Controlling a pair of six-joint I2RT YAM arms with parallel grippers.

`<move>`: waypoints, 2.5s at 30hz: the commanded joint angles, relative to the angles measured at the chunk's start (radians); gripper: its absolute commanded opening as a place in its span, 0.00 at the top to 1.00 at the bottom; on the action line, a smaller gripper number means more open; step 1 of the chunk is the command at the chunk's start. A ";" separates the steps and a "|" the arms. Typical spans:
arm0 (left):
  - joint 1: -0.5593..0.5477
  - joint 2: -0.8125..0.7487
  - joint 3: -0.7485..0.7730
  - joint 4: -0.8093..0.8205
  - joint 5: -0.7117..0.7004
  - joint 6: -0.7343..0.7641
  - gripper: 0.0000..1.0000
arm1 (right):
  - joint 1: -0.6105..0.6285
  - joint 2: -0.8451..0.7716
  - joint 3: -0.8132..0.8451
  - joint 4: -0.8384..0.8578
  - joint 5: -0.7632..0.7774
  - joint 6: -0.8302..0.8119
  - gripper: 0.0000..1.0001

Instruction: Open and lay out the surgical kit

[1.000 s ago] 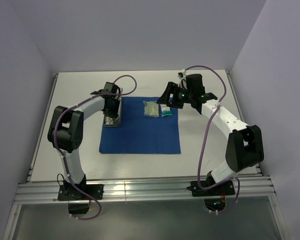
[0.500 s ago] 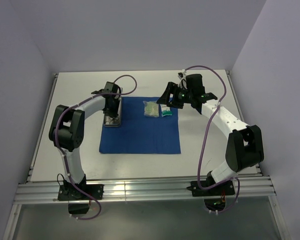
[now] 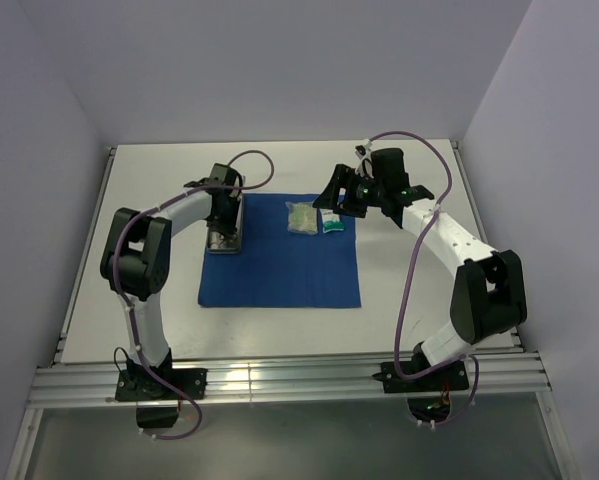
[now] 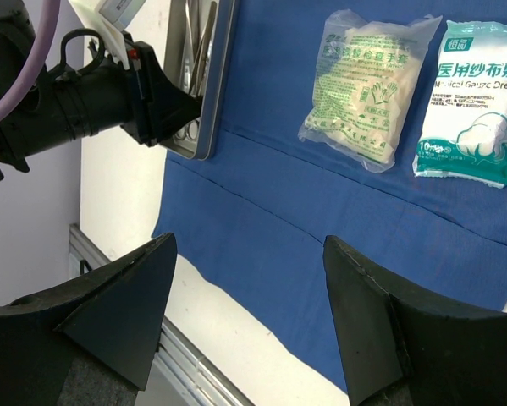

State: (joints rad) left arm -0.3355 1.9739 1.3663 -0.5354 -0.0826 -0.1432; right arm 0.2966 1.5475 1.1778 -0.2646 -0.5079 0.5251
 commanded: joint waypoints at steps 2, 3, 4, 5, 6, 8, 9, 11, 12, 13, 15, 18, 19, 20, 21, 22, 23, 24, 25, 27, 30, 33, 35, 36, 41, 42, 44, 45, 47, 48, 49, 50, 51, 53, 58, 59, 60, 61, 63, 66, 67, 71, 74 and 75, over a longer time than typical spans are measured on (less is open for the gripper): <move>-0.002 0.045 0.030 0.000 -0.031 -0.006 0.71 | 0.004 0.002 0.037 0.002 0.011 -0.019 0.23; -0.002 0.048 0.024 0.006 -0.029 -0.007 0.72 | 0.004 0.000 0.036 0.002 0.011 -0.020 0.23; -0.002 0.049 0.019 0.011 -0.031 -0.009 0.72 | 0.004 0.000 0.036 0.002 0.011 -0.020 0.23; -0.002 0.052 0.011 0.012 -0.037 -0.010 0.74 | 0.004 0.000 0.036 0.001 0.012 -0.022 0.23; -0.002 0.055 0.011 0.014 -0.043 -0.010 0.75 | 0.004 0.000 0.037 0.001 0.014 -0.022 0.23; -0.002 0.057 0.005 0.015 -0.060 -0.010 0.78 | 0.006 0.000 0.037 -0.001 0.014 -0.023 0.23; -0.002 0.056 0.004 0.017 -0.063 -0.009 0.79 | 0.004 0.000 0.039 -0.001 0.014 -0.023 0.23; -0.002 0.049 -0.001 0.015 -0.071 -0.009 0.84 | 0.004 0.003 0.040 -0.002 0.012 -0.022 0.23; -0.002 0.048 -0.003 0.014 -0.075 -0.007 0.87 | 0.004 0.005 0.042 -0.001 0.009 -0.022 0.23; -0.002 0.045 -0.003 0.008 -0.077 -0.009 0.90 | 0.004 0.005 0.043 -0.002 0.009 -0.017 0.23; -0.002 0.036 -0.001 -0.001 -0.078 -0.007 0.97 | 0.004 0.006 0.046 -0.001 0.008 -0.017 0.23; 0.000 -0.001 0.004 -0.020 -0.063 -0.006 1.00 | 0.006 0.008 0.052 -0.001 0.005 -0.016 0.24; 0.000 -0.023 0.010 -0.037 -0.057 -0.007 1.00 | 0.004 0.010 0.055 -0.002 0.003 -0.014 0.23; 0.000 -0.036 0.016 -0.046 -0.052 -0.010 1.00 | 0.004 0.010 0.057 -0.002 0.003 -0.014 0.24; 0.001 -0.047 0.020 -0.055 -0.045 -0.010 1.00 | 0.004 0.010 0.059 -0.001 0.002 -0.014 0.24; 0.003 -0.070 0.031 -0.066 -0.033 -0.010 1.00 | 0.007 0.011 0.059 -0.001 -0.001 -0.013 0.24; 0.003 -0.079 0.039 -0.087 -0.026 -0.012 1.00 | 0.007 0.013 0.062 0.001 -0.003 -0.011 0.24; 0.003 -0.089 0.046 -0.100 -0.022 -0.012 1.00 | 0.006 0.013 0.063 0.002 -0.003 -0.008 0.24; 0.004 -0.104 0.060 -0.112 -0.008 -0.012 1.00 | 0.009 0.016 0.065 0.002 -0.006 -0.007 0.24; 0.006 -0.116 0.074 -0.144 0.004 -0.009 1.00 | 0.009 0.017 0.068 0.004 -0.007 -0.005 0.24; 0.009 -0.132 0.091 -0.175 0.029 -0.010 1.00 | 0.012 0.020 0.074 0.007 -0.009 -0.004 0.24; 0.013 -0.141 0.090 -0.179 0.043 -0.009 1.00 | 0.015 0.023 0.077 0.008 -0.011 -0.004 0.24; 0.016 -0.147 0.085 -0.176 0.049 -0.007 1.00 | 0.016 0.026 0.079 0.010 -0.011 -0.004 0.25; 0.019 -0.147 0.083 -0.176 0.050 -0.007 1.00 | 0.016 0.028 0.080 0.008 -0.011 -0.002 0.25; 0.032 -0.158 0.085 -0.179 0.060 -0.009 1.00 | 0.022 0.034 0.089 0.014 -0.015 0.000 0.25; 0.035 -0.161 0.085 -0.181 0.060 -0.009 1.00 | 0.026 0.037 0.089 0.016 -0.018 0.001 0.25; 0.042 -0.175 0.085 -0.179 0.060 -0.007 1.00 | 0.036 0.045 0.098 0.021 -0.018 0.000 0.25; 0.047 -0.179 0.086 -0.182 0.061 -0.006 1.00 | 0.041 0.048 0.102 0.021 -0.017 -0.005 0.25; 0.052 -0.199 0.088 -0.186 0.064 -0.002 1.00 | 0.050 0.054 0.108 0.025 -0.014 -0.007 0.25; 0.058 -0.207 0.091 -0.187 0.067 0.001 1.00 | 0.052 0.053 0.111 0.028 -0.011 -0.007 0.25; 0.058 -0.225 0.091 -0.189 0.067 0.005 1.00 | 0.053 0.052 0.114 0.033 -0.011 -0.008 0.25; 0.059 -0.236 0.091 -0.193 0.069 0.007 1.00 | 0.055 0.054 0.115 0.034 -0.012 -0.010 0.25; 0.059 -0.254 0.090 -0.195 0.070 0.011 1.00 | 0.056 0.051 0.115 0.037 -0.011 -0.014 0.25; 0.059 -0.273 0.085 -0.196 0.070 0.014 1.00 | 0.058 0.046 0.115 0.041 -0.003 -0.020 0.25; 0.064 -0.305 0.082 -0.221 0.075 0.016 1.00 | 0.075 0.014 0.080 0.093 0.026 -0.066 0.23; 0.066 -0.308 0.082 -0.222 0.075 0.016 1.00 | 0.079 0.007 0.069 0.105 0.049 -0.082 0.23; 0.066 -0.319 0.079 -0.222 0.092 0.016 1.00 | 0.090 -0.009 0.060 0.117 0.063 -0.091 0.22; 0.066 -0.322 0.077 -0.224 0.093 0.017 1.00 | 0.095 -0.013 0.040 0.142 0.075 -0.099 0.22; 0.066 -0.326 0.076 -0.225 0.098 0.017 1.00 | 0.108 -0.023 0.029 0.154 0.112 -0.123 0.22; 0.067 -0.334 0.077 -0.230 0.103 0.016 1.00 | 0.153 -0.029 0.019 0.179 0.176 -0.174 0.22; 0.066 -0.337 0.077 -0.230 0.103 0.017 1.00 | 0.180 -0.030 0.011 0.197 0.195 -0.189 0.22; 0.066 -0.334 0.074 -0.229 0.098 0.022 1.00 | 0.240 -0.030 0.011 0.217 0.262 -0.244 0.21; 0.069 -0.304 0.054 -0.213 0.089 0.034 0.81 | 0.249 -0.012 0.039 0.193 0.270 -0.240 0.21; 0.069 -0.281 0.047 -0.196 0.089 0.036 0.70 | 0.253 -0.012 0.042 0.188 0.272 -0.238 0.21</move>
State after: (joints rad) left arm -0.2722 1.6852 1.4208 -0.7597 0.0025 -0.1242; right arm 0.5476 1.5581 1.1908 -0.1123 -0.2920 0.3214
